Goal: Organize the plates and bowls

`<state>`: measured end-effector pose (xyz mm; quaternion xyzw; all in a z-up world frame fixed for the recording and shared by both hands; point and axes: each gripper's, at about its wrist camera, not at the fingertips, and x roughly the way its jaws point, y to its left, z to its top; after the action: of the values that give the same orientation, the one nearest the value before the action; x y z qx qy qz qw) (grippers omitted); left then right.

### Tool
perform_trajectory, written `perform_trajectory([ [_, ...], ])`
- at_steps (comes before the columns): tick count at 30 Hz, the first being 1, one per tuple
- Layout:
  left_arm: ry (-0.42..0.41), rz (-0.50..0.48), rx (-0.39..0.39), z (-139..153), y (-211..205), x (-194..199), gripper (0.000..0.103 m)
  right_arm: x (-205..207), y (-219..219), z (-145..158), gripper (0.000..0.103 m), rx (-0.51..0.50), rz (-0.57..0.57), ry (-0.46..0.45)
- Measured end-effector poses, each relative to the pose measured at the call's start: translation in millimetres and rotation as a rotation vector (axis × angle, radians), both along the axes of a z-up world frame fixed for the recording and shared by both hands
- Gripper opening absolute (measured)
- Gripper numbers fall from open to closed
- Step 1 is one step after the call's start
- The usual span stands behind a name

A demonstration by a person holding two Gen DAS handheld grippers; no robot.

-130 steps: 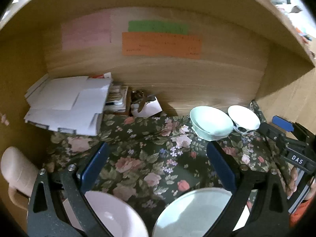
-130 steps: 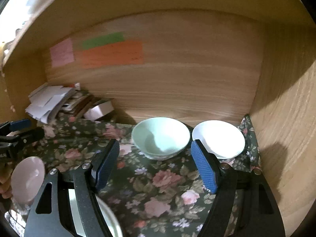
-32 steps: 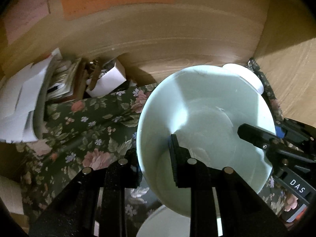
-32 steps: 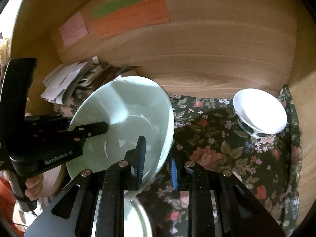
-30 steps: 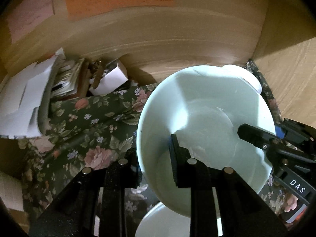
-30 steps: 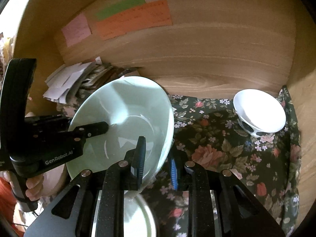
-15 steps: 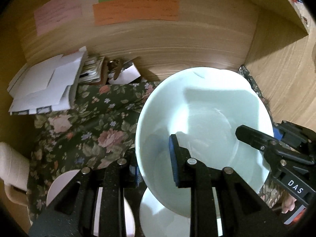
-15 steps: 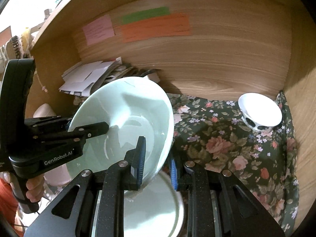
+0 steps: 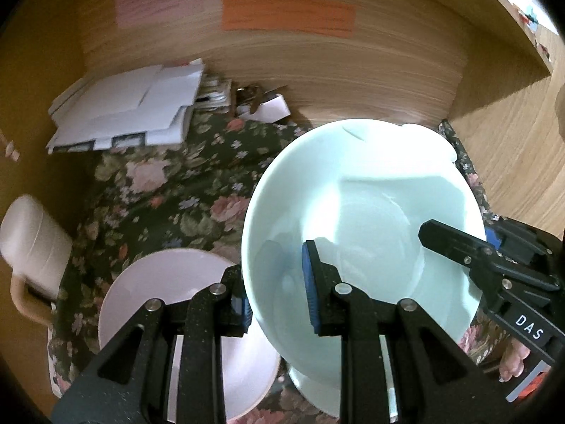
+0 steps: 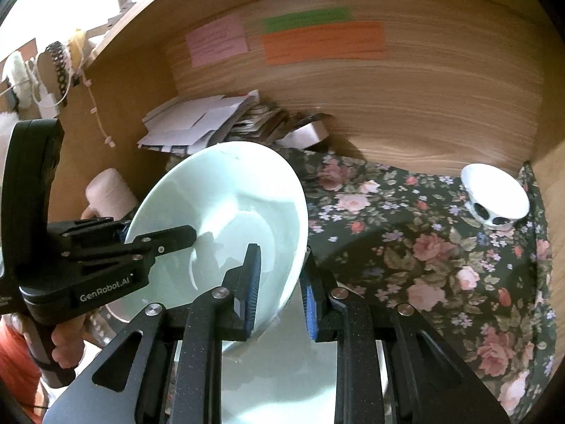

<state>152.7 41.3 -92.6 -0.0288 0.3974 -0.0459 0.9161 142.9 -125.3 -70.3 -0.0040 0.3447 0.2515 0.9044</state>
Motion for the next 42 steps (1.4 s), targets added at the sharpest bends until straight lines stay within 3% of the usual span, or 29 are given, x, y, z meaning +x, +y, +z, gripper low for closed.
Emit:
perform_trajectory([
  [22,0.029,0.153,-0.037,-19,78,-43,0.023,-5,77,-23,0.02,0.007,0.161,0.05],
  [42,0.093,0.193,-0.064,-53,113,-47,0.023,12,112,-53,0.02,-0.038,0.213,0.14],
])
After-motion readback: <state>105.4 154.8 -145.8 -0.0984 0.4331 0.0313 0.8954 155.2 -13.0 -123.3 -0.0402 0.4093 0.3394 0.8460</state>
